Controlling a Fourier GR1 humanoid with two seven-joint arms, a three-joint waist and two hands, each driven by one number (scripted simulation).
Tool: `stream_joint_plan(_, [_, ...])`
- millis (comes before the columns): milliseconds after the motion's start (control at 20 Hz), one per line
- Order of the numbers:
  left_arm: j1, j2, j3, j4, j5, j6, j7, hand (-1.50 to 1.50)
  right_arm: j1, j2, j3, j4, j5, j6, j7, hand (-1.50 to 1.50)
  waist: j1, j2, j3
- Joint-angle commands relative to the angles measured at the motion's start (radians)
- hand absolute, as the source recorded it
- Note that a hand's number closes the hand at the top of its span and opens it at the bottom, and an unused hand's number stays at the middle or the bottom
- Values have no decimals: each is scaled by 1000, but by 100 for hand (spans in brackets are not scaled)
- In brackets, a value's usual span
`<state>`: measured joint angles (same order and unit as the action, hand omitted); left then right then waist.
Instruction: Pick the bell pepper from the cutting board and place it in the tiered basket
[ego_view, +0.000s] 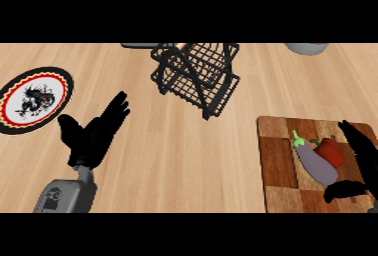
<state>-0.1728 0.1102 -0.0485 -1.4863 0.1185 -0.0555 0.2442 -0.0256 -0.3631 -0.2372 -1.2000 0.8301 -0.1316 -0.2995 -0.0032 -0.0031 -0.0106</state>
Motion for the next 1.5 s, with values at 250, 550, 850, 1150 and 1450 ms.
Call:
stream_joint_plan(250, [-52, -27, 2, 9, -26, 20, 40, 0, -125, 17, -20, 231, 14, -100, -76, -150, 5, 4, 11])
stream_joint_plan(550, [-7, 13, 37, 31, 3, -45, -19, 0, -105, 26, 19, 227, 10, -75, -194, 150, 3, 3, 11])
stream_joint_plan(850, [-10, -16, 19, -10, -14, -9, 27, 0, -90, 38, 18, 224, 36, -149, -228, 150, 2, 2, 11])
stream_joint_plan(1150, [64, 2, 21, -29, 3, -56, -18, 0, -82, 187, 48, 127, 65, -170, -3, 150, 8, -2, 8])
stream_joint_plan(1450, [24, -2, 40, 1, -19, -9, -5, 0, 83, 354, -10, 146, 102, -247, 304, 150, -49, 3, -3])
